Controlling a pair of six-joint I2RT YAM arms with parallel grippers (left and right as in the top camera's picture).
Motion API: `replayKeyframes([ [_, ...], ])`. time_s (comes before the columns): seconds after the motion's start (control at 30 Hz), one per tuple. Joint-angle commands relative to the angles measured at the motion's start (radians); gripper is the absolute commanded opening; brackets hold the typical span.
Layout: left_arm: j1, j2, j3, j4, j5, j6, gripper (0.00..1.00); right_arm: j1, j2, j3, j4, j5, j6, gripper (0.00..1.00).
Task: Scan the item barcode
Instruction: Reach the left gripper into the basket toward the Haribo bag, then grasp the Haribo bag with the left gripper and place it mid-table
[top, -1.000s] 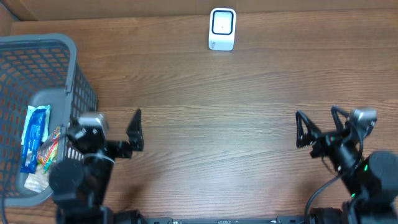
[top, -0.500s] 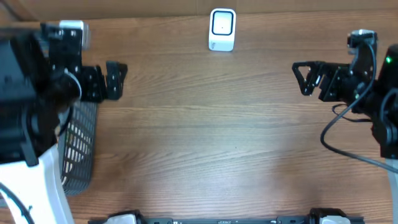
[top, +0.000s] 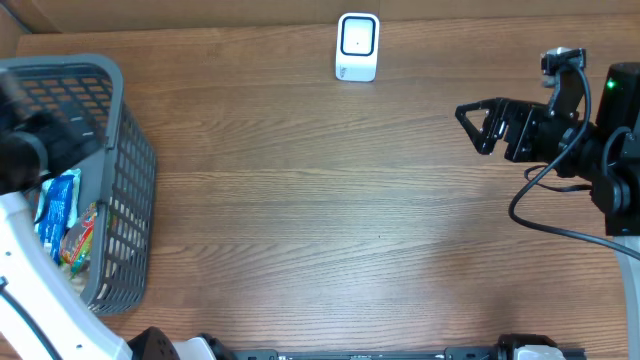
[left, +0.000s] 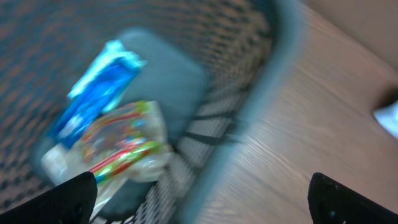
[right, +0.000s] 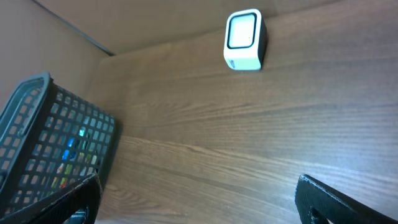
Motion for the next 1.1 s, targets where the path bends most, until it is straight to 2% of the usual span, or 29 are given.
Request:
replayKeyframes([
  [0.0,0.104,-0.002,-0.036,-0.001,-0.04,-0.108,1.0,-0.007,-0.002,0.026,-0.029,0.05,-0.008,1.0],
  [0.13,0.154,0.023,-0.153,0.024,-0.056,-0.116,1.0,-0.007,-0.002,0.02,-0.064,0.079,-0.01,1.0],
  [0.27,0.174,0.04,-0.335,0.146,-0.134,-0.161,1.0,-0.007,0.007,0.02,-0.091,0.094,-0.034,1.0],
  [0.47,0.182,0.105,-0.486,0.25,-0.13,-0.202,1.0,-0.007,0.032,0.02,-0.129,0.1,-0.035,1.0],
  [0.57,0.184,0.169,-0.539,0.298,-0.134,-0.202,1.0,-0.007,0.037,0.02,-0.144,0.101,-0.035,1.0],
  [0.87,0.189,0.391,-0.548,0.297,-0.133,-0.245,0.99,-0.007,0.038,0.02,-0.159,0.116,-0.034,1.0],
  [0.93,0.188,0.425,-0.548,0.299,-0.133,-0.245,0.88,-0.007,0.038,0.02,-0.158,0.116,-0.034,1.0],
  [1.07,0.188,0.444,-0.548,0.308,-0.13,-0.235,0.44,-0.007,0.038,0.02,-0.158,0.116,-0.034,1.0],
])
